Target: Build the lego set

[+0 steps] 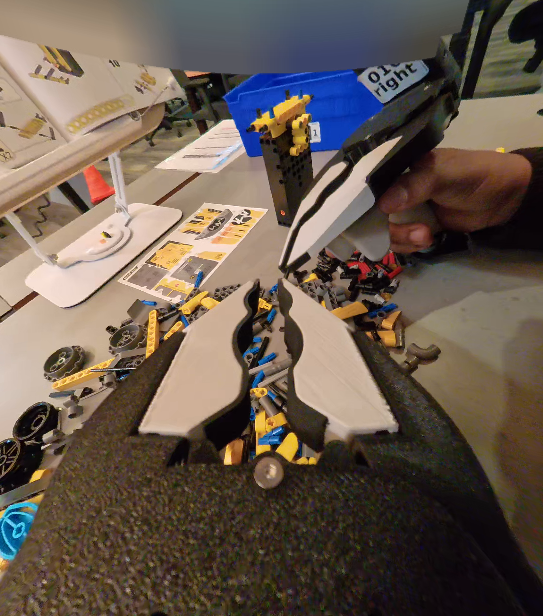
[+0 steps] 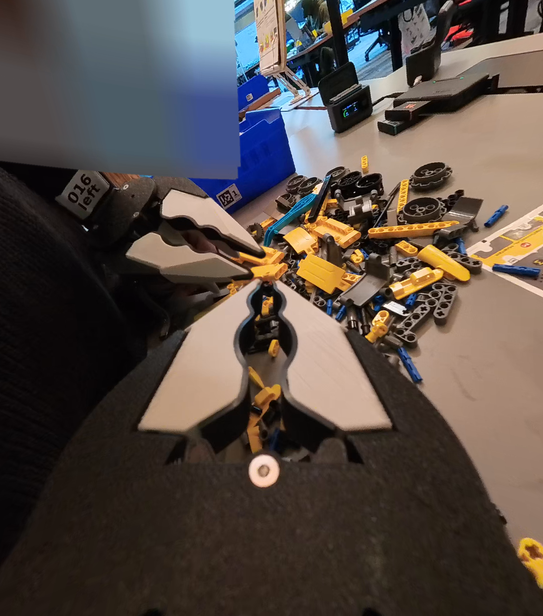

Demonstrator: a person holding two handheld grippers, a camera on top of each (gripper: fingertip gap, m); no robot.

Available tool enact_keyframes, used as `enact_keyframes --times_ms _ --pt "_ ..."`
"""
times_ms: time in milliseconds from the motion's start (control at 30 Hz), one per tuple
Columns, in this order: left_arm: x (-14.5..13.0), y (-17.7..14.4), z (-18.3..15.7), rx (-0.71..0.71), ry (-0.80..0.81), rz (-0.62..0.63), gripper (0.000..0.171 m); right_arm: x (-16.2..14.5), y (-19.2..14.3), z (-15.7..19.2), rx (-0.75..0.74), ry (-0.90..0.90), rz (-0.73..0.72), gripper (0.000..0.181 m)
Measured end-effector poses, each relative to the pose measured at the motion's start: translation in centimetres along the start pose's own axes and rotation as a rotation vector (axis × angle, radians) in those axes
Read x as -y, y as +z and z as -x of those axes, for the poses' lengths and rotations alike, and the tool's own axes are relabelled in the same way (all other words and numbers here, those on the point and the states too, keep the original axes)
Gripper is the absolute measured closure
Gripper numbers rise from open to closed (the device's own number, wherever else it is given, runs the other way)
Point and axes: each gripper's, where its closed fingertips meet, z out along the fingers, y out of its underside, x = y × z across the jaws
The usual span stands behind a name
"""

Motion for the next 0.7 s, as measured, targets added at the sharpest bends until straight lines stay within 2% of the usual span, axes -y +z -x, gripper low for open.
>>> enact_keyframes --times_ms 233,700 --pt "0.2 -0.3 0.5 -0.006 -0.052 -0.017 0.16 -0.1 0.0 -0.3 -0.002 0.014 -0.005 0.177" --pt "-0.6 -0.1 1.3 -0.003 -0.112 0.017 0.158 2.2 -1.3 1.0 0.061 -0.037 -0.139 0.177"
